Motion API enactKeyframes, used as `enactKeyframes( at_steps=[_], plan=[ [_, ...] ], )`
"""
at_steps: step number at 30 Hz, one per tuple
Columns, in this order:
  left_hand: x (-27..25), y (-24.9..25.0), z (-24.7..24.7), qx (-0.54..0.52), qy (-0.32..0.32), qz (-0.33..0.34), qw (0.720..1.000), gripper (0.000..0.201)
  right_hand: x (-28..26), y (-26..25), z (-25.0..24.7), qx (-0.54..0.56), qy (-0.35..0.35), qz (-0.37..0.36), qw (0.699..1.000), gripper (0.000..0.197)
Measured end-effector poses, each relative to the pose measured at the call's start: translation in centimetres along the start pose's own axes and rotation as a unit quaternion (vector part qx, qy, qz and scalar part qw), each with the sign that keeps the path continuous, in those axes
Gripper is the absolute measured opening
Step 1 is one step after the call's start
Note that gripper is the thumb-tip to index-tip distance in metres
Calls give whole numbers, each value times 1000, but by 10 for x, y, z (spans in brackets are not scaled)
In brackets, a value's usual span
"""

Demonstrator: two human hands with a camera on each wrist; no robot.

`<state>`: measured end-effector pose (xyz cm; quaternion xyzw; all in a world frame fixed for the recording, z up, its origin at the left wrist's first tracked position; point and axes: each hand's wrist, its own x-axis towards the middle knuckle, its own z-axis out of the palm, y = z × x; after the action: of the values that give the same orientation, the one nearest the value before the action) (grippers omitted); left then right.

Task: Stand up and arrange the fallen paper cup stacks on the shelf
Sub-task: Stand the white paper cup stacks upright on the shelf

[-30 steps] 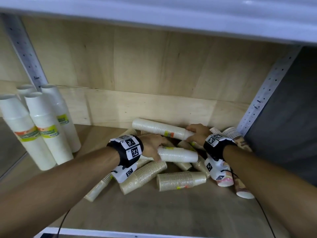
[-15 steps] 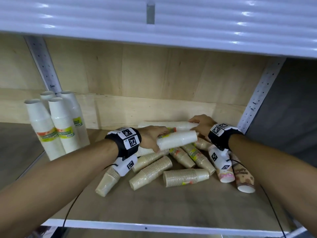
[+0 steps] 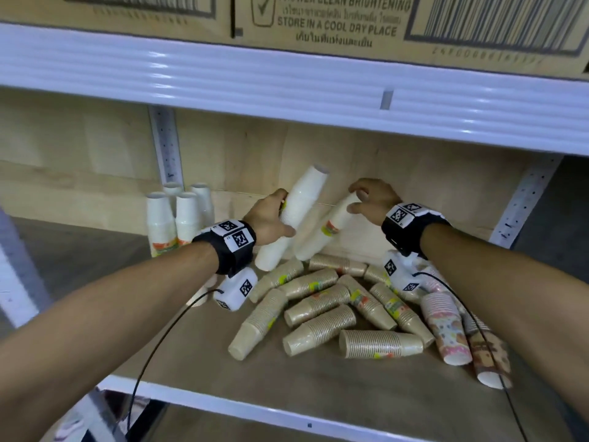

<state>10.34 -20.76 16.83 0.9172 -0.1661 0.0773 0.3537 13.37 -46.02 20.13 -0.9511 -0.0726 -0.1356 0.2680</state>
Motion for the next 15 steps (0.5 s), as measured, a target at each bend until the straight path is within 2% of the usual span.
enactKeyframes(
  at_steps=[7, 15],
  plan=[
    [-16, -30, -25, -22, 74, -77, 994, 52, 11, -73, 14, 38, 16, -74, 996, 45],
    [-44, -60, -33, -30, 70, -145, 987, 67, 6, -128, 34, 69, -5, -102, 992, 43]
  ],
)
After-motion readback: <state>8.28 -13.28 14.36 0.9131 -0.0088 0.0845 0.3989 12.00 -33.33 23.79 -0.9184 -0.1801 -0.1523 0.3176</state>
